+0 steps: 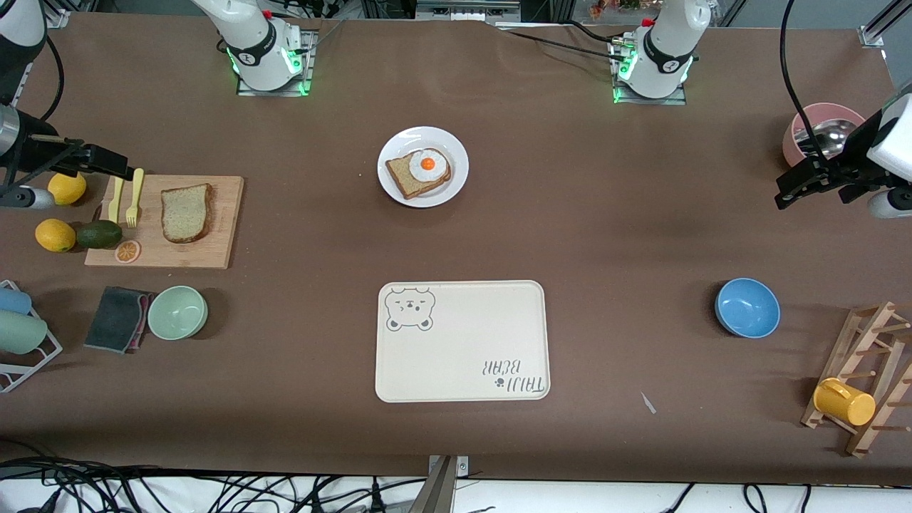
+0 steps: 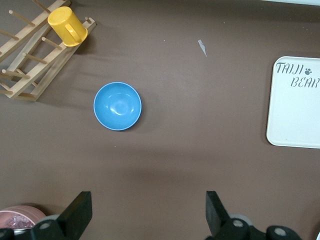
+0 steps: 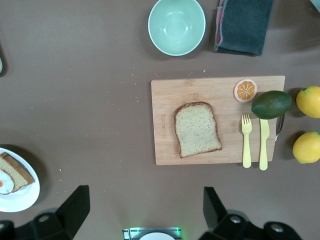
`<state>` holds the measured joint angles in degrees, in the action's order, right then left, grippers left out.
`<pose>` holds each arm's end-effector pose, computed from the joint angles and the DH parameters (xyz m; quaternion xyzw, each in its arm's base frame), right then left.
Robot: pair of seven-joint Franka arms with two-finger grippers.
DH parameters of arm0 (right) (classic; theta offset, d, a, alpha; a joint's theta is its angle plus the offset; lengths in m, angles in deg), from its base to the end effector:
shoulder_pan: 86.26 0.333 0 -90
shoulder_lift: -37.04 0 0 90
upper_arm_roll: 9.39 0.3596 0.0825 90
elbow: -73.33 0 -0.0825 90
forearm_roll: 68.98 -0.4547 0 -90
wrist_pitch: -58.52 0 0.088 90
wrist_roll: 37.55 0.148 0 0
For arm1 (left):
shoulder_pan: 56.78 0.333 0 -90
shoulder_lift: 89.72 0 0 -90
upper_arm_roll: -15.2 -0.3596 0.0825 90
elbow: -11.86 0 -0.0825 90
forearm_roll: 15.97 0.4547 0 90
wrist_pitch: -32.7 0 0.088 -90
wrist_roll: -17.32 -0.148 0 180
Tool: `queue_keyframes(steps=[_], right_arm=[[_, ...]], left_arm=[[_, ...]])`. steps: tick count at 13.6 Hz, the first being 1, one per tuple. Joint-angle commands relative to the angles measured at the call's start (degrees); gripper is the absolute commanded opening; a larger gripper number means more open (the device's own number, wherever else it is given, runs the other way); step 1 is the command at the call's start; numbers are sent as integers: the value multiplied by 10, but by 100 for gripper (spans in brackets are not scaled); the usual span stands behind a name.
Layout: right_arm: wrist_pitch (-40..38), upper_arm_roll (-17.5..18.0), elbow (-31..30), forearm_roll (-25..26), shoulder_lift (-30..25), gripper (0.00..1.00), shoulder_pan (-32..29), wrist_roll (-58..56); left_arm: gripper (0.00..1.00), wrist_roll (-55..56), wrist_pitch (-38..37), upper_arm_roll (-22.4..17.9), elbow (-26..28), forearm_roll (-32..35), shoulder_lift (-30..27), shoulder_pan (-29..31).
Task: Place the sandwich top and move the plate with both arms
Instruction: 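Reach the right gripper down to the bread slice on the cutting board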
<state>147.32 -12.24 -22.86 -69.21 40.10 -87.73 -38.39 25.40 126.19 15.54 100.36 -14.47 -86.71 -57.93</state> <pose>0.6216 -0.0458 0.5346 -0.9954 0.0305 0.0909 0.0048 0.6509 -0.0131 0.6134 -0.9981 -0.0569 -0.0183 0.0114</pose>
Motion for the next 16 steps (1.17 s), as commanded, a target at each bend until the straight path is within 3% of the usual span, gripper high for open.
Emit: queue_keyframes(steps=[1, 5, 12, 16], right_arm=[[-9, 0, 24, 9, 17, 100, -2, -2], [8, 4, 14, 45, 15, 100, 2, -2], [25, 4, -13, 49, 14, 100, 2, -3], [82, 7, -91, 76, 3, 99, 3, -6]], left_arm=[[100, -5, -10, -2, -16, -16, 8, -2], [100, -5, -10, -2, -16, -16, 8, -2], [100, -5, -10, -2, -16, -16, 8, -2], [100, -4, -10, -2, -16, -16, 8, -2]])
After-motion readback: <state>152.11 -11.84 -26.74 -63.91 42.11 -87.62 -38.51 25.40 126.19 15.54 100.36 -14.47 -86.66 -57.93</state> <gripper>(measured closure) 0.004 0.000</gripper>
